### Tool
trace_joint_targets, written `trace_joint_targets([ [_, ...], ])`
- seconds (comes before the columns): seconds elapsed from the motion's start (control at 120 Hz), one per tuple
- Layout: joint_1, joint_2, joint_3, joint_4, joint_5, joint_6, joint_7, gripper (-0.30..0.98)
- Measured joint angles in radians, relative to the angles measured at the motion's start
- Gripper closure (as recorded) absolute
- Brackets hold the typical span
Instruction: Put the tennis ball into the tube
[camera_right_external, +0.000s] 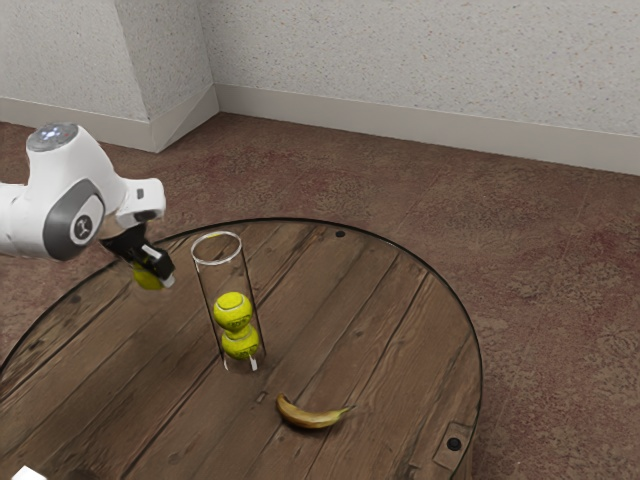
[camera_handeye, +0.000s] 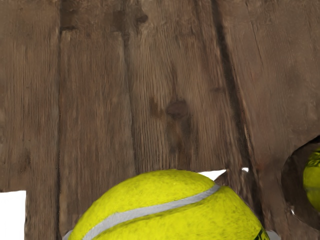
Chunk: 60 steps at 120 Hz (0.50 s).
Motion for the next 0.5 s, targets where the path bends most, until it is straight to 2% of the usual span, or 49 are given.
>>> trace_joint_targets([
  [0.225, -0.013, -0.074, -0.054, 0.219, -0.04, -0.364, -0.019, 0.43],
  [0.5, -0.021, 0.14, -0.096, 0.431, -0.065, -0.524, -0.028, 0.44],
])
